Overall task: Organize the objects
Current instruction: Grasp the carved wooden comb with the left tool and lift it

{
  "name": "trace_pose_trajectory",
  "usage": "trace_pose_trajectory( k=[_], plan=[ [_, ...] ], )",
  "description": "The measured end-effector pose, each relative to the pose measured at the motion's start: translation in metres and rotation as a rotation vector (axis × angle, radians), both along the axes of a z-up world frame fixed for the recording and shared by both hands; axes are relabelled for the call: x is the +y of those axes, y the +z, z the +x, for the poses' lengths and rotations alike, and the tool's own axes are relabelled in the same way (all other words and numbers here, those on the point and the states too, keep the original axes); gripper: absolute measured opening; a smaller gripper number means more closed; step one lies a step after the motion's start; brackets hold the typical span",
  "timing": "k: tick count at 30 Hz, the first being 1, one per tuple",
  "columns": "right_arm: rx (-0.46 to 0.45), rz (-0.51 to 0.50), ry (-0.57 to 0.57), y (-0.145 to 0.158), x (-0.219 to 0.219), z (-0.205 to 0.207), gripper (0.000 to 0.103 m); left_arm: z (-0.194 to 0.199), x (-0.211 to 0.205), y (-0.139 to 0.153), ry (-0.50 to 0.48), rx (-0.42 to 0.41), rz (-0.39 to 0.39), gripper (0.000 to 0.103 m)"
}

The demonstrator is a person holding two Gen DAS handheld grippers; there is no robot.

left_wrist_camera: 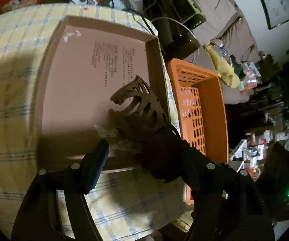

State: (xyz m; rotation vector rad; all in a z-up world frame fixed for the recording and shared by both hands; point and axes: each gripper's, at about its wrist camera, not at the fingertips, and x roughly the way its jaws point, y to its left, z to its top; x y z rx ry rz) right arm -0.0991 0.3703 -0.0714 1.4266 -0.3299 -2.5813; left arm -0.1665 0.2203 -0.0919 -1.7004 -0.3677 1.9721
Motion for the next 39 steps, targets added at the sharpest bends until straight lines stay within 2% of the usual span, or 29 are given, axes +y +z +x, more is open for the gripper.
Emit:
trace_pose_trajectory(
  k=[4, 6, 13, 15, 19, 24, 32, 39],
  plan=[
    [-0.003, -0.008, 0.007, 0.000, 0.000, -0.001, 0.035, -0.003, 0.002, -0.001, 0.014, -0.002, 0.023, 0.068],
    [-0.001, -0.005, 0.011, 0.000, -0.001, -0.001, 0.034, -0.005, 0.003, -0.003, 0.023, -0.019, 0.060, 0.066],
    [0.007, -0.020, 0.045, 0.000, -0.006, 0.000, 0.031, -0.005, 0.013, -0.008, 0.024, -0.031, 0.102, 0.048],
    [0.010, -0.013, 0.049, 0.000, -0.008, 0.000, 0.030, -0.002, 0.015, -0.007, 0.025, -0.017, 0.079, 0.045],
    [0.014, -0.017, 0.049, 0.002, -0.009, 0.001, 0.029, -0.002, 0.012, -0.005, 0.047, 0.006, 0.057, 0.033],
    [0.032, -0.017, 0.050, 0.012, -0.013, 0.004, 0.028, 0.000, 0.006, 0.006, 0.055, 0.028, 0.070, 0.031],
    [0.097, -0.022, 0.074, 0.049, -0.027, 0.009, 0.028, 0.004, -0.014, 0.048, 0.069, 0.095, 0.100, 0.030],
    [0.146, -0.005, 0.138, 0.081, -0.061, 0.010, 0.028, 0.006, -0.055, 0.081, 0.118, 0.148, 0.123, 0.030]
  ],
)
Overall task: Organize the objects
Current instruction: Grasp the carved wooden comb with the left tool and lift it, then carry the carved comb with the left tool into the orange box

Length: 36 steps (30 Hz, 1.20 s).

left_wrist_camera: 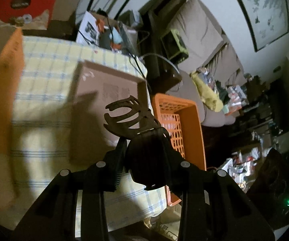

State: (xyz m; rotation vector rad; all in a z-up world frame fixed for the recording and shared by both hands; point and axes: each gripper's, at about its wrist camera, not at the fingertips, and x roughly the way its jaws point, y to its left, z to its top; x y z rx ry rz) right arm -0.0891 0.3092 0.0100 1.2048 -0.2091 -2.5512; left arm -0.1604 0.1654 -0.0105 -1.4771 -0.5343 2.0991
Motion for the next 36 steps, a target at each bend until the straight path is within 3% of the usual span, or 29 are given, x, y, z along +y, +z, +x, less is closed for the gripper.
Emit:
trace_pose_trajectory(
  k=[8, 15, 26, 36],
  plan=[
    [0.045, 0.005, 0.097, 0.028, -0.064, -0.005, 0.028, 0.003, -0.071, 0.030, 0.095, 0.052, -0.008, 0.030],
    [0.052, -0.018, 0.179, 0.036, -0.128, -0.013, 0.028, 0.003, -0.132, 0.039, 0.188, 0.069, -0.042, 0.031],
    [0.014, -0.022, 0.264, 0.025, -0.202, -0.029, 0.028, -0.008, -0.206, 0.021, 0.249, 0.034, -0.075, 0.031],
    [-0.058, -0.023, 0.279, -0.003, -0.248, -0.056, 0.028, -0.038, -0.240, -0.005, 0.249, -0.006, -0.136, 0.032]
  ],
)
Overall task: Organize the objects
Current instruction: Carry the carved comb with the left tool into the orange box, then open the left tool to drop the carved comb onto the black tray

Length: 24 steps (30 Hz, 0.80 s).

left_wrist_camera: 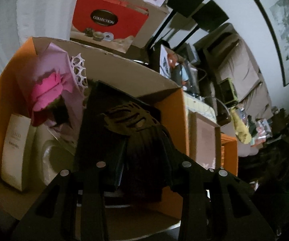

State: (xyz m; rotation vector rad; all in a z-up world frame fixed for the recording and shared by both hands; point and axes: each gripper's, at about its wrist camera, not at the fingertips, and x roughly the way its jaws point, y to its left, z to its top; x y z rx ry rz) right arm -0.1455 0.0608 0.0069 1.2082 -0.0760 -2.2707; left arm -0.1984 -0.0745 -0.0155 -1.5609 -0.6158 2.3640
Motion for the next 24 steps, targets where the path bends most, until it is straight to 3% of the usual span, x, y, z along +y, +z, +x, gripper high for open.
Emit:
trace_pose_trajectory(
  k=[19, 24],
  plan=[
    [-0.051, 0.138, 0.079, -0.035, -0.046, 0.005, 0.028, -0.007, -0.005, -0.024, -0.090, -0.071, -0.150, 0.030],
    [-0.046, 0.127, 0.066, -0.030, -0.039, 0.009, 0.028, 0.000, -0.014, -0.018, -0.073, -0.058, -0.133, 0.030]
  ],
)
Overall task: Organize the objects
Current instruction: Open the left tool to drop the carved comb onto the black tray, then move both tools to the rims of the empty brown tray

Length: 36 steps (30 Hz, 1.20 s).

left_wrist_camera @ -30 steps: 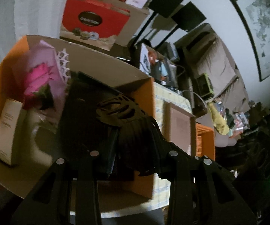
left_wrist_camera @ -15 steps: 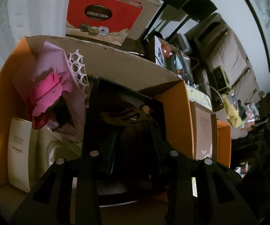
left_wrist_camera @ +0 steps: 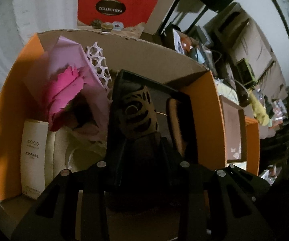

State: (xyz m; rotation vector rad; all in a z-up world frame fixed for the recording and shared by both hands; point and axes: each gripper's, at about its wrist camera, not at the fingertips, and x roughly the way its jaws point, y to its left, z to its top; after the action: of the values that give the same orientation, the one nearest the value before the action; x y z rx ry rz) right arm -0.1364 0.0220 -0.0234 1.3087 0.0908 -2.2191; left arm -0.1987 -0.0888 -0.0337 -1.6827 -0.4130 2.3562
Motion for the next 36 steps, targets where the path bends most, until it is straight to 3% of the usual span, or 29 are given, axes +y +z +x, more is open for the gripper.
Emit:
trace_pose_trajectory(
  k=[5, 13, 24, 31, 36],
  plan=[
    [0.029, -0.019, -0.035, 0.016, 0.022, 0.004, 0.028, 0.010, -0.004, 0.016, 0.005, 0.046, -0.008, 0.033],
    [0.076, -0.025, -0.109, 0.035, 0.063, 0.011, 0.041, 0.028, -0.003, 0.030, 0.014, 0.083, -0.002, 0.059],
    [0.105, 0.005, -0.195, 0.040, 0.111, 0.018, 0.066, 0.048, 0.026, 0.042, -0.033, 0.122, -0.033, 0.071],
    [0.128, 0.039, -0.241, 0.042, 0.138, 0.021, 0.074, 0.055, 0.046, 0.043, -0.067, 0.136, -0.027, 0.086],
    [0.141, 0.062, -0.300, 0.041, 0.168, 0.021, 0.077, 0.058, 0.063, 0.046, -0.096, 0.147, -0.014, 0.090]
  ],
)
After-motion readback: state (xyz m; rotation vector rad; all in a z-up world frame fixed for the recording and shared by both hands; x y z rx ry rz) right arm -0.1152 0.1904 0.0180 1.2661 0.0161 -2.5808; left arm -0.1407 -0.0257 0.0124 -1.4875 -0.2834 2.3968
